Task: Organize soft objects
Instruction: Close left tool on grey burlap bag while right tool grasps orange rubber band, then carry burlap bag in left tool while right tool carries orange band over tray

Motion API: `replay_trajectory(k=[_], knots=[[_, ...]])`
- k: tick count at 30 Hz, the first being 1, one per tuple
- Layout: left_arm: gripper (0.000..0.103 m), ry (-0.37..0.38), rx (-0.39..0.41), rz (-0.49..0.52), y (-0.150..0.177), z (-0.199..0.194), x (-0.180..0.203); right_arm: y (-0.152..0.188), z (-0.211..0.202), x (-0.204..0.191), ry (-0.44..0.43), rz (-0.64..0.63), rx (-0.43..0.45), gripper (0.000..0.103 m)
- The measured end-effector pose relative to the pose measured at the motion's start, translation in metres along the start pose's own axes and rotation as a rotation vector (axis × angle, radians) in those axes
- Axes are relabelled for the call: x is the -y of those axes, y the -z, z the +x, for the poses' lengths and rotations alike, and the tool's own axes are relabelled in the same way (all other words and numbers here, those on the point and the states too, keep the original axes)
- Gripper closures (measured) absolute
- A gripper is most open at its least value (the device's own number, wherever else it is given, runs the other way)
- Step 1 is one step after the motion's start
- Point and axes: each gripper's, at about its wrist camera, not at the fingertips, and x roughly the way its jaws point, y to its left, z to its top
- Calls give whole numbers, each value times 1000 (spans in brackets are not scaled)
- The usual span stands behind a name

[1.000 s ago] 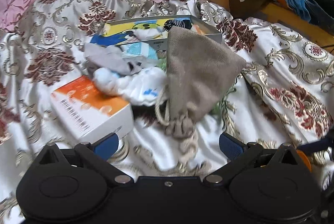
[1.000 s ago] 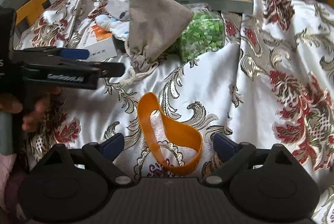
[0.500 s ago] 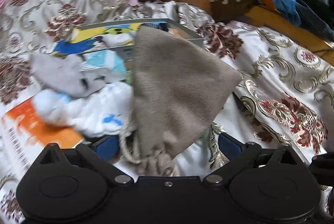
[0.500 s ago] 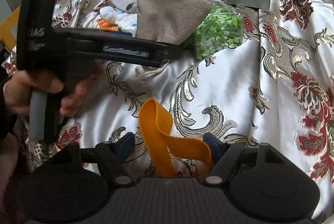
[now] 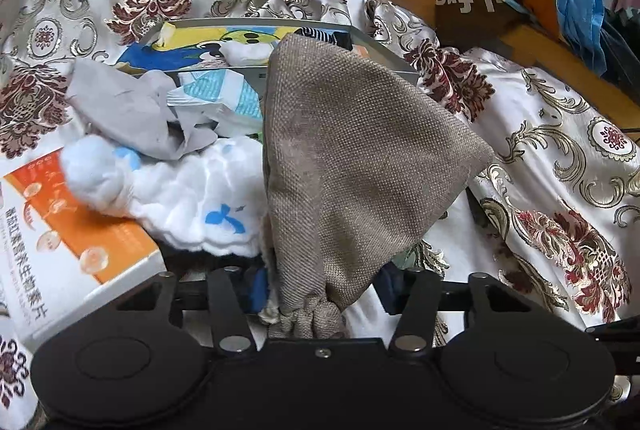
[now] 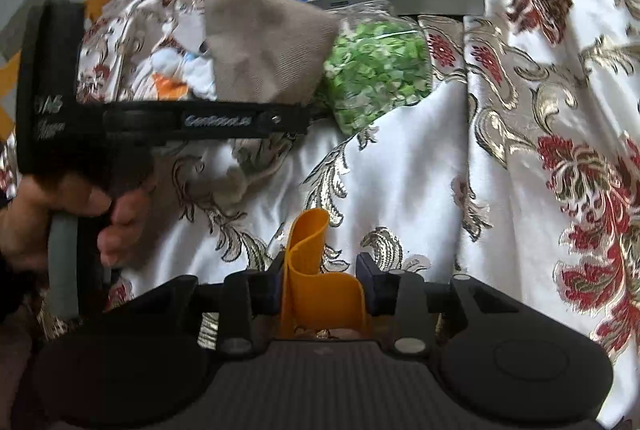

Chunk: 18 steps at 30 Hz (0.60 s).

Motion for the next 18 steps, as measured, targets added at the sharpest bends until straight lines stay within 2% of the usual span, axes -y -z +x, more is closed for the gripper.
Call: replay_trajectory(k=[3, 6, 18], knots=[[59, -22, -3, 38, 3, -4, 9, -2, -3, 5, 4, 23, 35, 68], [61, -10, -21, 59, 6, -10, 15, -3, -6, 10, 10, 42, 67, 68], [65, 41, -58, 102, 24, -38, 33, -7, -22, 20, 24, 77, 204, 69]])
